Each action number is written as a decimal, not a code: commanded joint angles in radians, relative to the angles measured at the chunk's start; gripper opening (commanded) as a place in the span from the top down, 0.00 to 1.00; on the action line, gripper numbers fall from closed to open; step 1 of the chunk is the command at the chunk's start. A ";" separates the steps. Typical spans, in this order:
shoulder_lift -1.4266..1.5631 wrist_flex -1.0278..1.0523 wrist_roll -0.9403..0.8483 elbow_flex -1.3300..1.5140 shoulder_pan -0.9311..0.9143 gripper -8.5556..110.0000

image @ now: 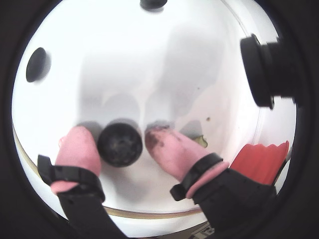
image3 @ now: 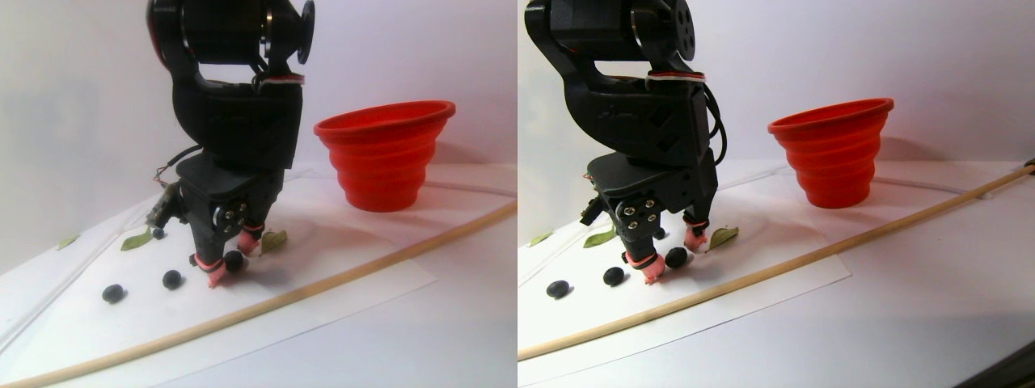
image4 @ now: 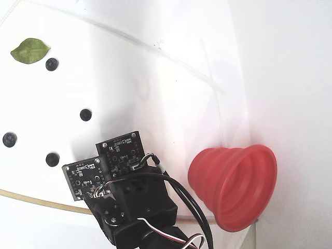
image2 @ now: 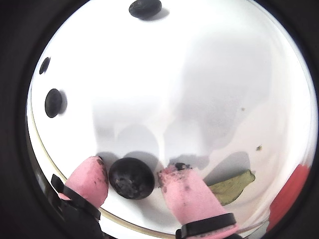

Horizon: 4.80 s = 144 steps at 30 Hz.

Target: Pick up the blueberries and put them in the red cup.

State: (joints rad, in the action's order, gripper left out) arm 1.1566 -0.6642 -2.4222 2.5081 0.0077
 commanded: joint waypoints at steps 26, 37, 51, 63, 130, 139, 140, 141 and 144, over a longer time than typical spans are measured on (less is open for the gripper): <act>0.245 0.179 0.081 0.017 0.015 0.81; 0.413 0.321 0.106 0.026 0.008 0.81; 0.676 0.532 0.132 0.035 -0.020 0.81; 0.897 0.696 0.138 0.049 -0.067 0.81; 1.155 0.893 0.167 -0.103 -0.446 0.80; 1.150 0.876 0.183 -0.115 -0.419 0.76; 1.152 0.876 0.186 -0.115 -0.411 0.76; 1.155 0.876 0.186 -0.114 -0.403 0.76; 1.172 0.877 0.187 -0.103 -0.376 0.76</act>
State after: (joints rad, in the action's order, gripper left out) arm 2.2887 0.2270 -2.2488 2.4758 -0.3973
